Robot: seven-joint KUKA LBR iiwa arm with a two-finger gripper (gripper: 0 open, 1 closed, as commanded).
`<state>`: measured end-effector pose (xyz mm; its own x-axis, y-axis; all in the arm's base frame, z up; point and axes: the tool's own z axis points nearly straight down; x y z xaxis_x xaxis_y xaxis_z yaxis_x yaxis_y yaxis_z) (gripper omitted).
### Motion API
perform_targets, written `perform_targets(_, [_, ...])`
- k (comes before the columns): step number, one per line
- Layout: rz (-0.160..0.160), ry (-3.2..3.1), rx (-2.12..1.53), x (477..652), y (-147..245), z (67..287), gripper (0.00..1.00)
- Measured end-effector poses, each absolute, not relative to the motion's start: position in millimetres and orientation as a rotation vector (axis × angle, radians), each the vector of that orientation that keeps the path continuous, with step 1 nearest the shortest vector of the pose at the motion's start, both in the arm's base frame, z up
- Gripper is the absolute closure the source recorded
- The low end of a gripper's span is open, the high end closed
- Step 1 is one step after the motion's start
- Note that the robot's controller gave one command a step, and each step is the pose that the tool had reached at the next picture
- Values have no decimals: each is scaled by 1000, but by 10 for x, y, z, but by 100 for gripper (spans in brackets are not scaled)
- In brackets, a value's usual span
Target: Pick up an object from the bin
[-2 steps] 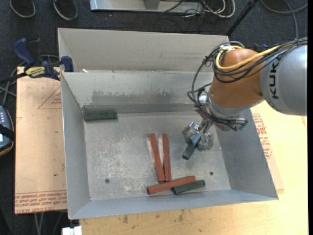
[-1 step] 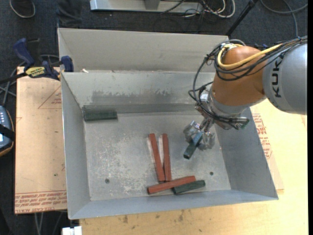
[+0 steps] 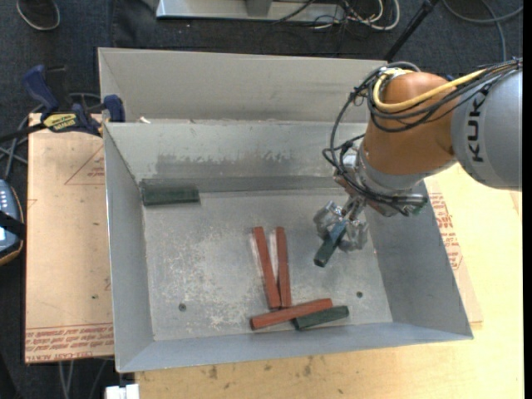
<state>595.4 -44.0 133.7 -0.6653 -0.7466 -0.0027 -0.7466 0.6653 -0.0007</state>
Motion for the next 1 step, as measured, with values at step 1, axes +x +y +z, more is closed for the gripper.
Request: perform_targets(1, [-2,2862,-1283,5964,-439,1402,100])
